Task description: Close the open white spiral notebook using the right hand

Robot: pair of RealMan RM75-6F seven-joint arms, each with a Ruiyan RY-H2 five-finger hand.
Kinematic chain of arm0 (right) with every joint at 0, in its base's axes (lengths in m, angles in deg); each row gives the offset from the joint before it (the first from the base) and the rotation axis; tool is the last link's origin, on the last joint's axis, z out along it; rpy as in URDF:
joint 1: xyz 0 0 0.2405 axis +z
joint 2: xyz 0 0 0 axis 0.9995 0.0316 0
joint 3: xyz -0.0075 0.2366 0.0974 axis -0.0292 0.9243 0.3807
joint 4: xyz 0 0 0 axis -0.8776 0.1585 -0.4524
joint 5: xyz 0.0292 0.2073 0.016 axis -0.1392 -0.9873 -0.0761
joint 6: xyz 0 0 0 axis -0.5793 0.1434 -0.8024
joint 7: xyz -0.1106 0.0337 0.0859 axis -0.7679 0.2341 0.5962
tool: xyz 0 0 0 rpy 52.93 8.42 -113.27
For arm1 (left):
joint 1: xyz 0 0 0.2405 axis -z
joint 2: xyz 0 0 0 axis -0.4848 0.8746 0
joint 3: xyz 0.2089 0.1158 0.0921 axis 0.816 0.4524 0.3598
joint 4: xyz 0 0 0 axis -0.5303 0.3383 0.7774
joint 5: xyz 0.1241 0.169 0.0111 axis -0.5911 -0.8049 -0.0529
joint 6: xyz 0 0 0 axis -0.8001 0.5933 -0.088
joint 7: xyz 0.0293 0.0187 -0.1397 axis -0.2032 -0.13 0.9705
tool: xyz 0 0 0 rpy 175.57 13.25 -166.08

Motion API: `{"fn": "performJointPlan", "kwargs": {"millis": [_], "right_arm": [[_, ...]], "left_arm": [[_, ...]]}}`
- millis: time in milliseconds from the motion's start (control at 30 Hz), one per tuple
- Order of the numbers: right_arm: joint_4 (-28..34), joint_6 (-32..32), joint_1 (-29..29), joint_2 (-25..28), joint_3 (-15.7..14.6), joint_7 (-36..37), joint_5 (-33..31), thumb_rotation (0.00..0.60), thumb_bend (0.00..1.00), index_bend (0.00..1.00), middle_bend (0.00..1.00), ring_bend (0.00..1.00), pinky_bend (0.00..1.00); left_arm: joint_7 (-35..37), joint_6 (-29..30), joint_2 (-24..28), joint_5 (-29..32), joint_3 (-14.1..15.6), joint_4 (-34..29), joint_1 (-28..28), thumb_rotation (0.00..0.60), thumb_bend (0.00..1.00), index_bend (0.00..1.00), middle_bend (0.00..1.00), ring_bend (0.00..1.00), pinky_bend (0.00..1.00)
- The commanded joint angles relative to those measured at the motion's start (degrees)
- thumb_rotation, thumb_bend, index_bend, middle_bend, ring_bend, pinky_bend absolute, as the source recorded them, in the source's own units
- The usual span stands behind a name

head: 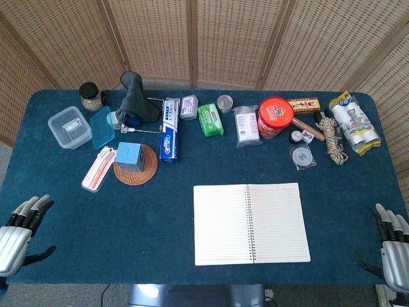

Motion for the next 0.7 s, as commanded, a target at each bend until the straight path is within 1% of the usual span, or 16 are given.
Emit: {"fn": "performJointPlan", "kwargs": {"millis": [33,233,400,467,567,633,667,700], "right_arm": [[0.0,0.2,0.0,0.0,-0.1,-0.3,0.0,0.6,0.09,0.0,0.0,0.0,0.09],[0.7,1.8,0.8,0.4,-0.7,-0.5,0.8,0.6,0.09,0.0,0.0,0.0,0.09],[2.0,7.3,3.9,2.5,-2.6,1.3,3.8,0.598,0.08,0.0,0.0,0.0,0.06],[3.2,10.5,5.9,3.7,-3.5,2.1,5.3,0.566,0.1,0.0,0.0,0.0,0.05],[5.0,14.3,8.4,5.1,-4.3,4.0,6.6,0.499,0.13,0.0,0.01,0.0,0.05],[6.1,17.0,10.3,5.9,-4.7,5.1,7.6,0.47,0.14,0.0,0.01,0.0,0.05],[6.7,18.7,11.5,6.2,-4.9,5.6,8.2,0.455,0.15,0.0,0.02,0.0,0.05],[7.5,22.1,13.9,6.3,-5.1,5.6,9.5,0.443,0.15,0.01,0.02,0.0,0.05]], "left_arm": [[-0.3,-0.2,0.4,0.1,-0.2,-0.1,0.2,0.6,0.04,0.03,0.0,0.0,0.09],[-0.4,-0.2,2.4,-0.3,-0.4,-2.0,0.8,0.6,0.04,0.03,0.0,0.0,0.09],[0.8,-0.8,6.4,-0.2,-0.4,-5.8,1.5,0.6,0.04,0.03,0.0,0.0,0.08],[0.4,-1.2,8.3,0.1,-0.6,-7.3,1.9,0.6,0.04,0.03,0.0,0.0,0.09],[-0.9,-1.5,9.9,0.4,-1.0,-8.8,2.3,0.6,0.04,0.03,0.0,0.0,0.09],[-1.4,-1.7,10.8,0.5,-1.2,-9.8,2.5,0.6,0.04,0.03,0.0,0.0,0.09],[-1.6,-1.9,11.4,0.5,-1.2,-10.4,2.7,0.6,0.04,0.03,0.0,0.0,0.09],[-2.2,-2.2,12.2,0.4,-1.3,-11.3,3.0,0.6,0.04,0.03,0.0,0.0,0.09]]}}
